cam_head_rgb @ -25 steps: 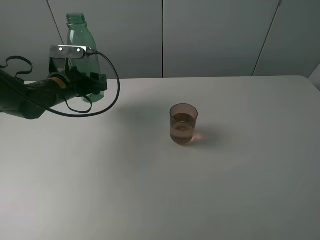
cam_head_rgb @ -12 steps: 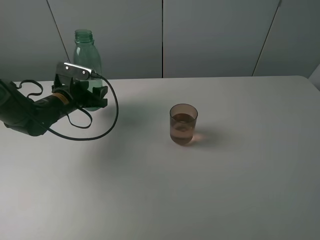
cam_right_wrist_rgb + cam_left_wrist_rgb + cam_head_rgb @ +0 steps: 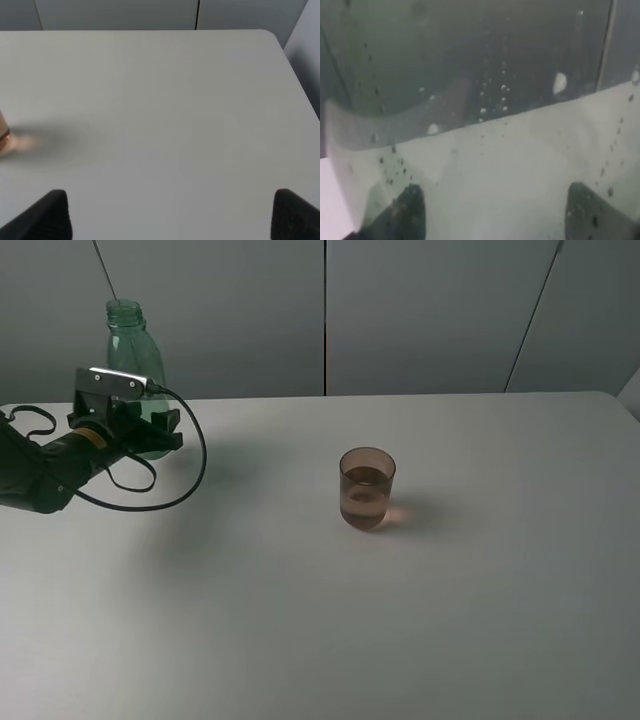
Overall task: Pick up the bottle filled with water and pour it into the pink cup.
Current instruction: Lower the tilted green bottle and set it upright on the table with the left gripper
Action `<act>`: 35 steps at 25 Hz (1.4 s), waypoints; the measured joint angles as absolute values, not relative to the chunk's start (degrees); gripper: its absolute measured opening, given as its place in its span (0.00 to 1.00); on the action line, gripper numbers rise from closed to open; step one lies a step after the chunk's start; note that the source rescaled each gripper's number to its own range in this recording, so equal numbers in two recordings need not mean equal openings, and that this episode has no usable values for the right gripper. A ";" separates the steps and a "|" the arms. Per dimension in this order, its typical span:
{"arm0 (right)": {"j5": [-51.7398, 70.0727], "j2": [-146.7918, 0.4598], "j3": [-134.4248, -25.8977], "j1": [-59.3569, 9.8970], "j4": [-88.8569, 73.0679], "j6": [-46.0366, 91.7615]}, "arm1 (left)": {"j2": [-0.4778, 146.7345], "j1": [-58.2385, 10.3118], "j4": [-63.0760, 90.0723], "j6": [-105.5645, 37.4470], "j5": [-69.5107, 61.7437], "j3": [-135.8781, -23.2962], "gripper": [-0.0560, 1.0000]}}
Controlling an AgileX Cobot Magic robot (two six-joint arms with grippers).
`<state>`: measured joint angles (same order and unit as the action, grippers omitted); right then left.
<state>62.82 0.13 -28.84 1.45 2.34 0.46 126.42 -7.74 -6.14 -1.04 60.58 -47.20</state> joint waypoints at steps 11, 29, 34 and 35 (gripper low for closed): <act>62.82 0.13 -28.84 1.45 2.34 0.46 | 131.03 -7.51 -6.91 3.03 62.08 -49.16 0.05; 62.82 0.13 -28.84 1.45 2.34 0.46 | 131.13 -7.51 -7.26 1.59 61.43 -49.40 0.08; 62.82 0.13 -28.84 1.45 2.34 0.46 | 131.13 -7.51 -7.26 1.45 57.86 -49.43 0.52; 62.82 0.13 -28.84 1.45 2.34 0.46 | 131.13 -7.51 -7.26 1.45 57.70 -49.43 0.62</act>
<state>62.82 0.13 -28.84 1.45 2.34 0.46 131.13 -7.51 -7.26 1.45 57.70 -49.43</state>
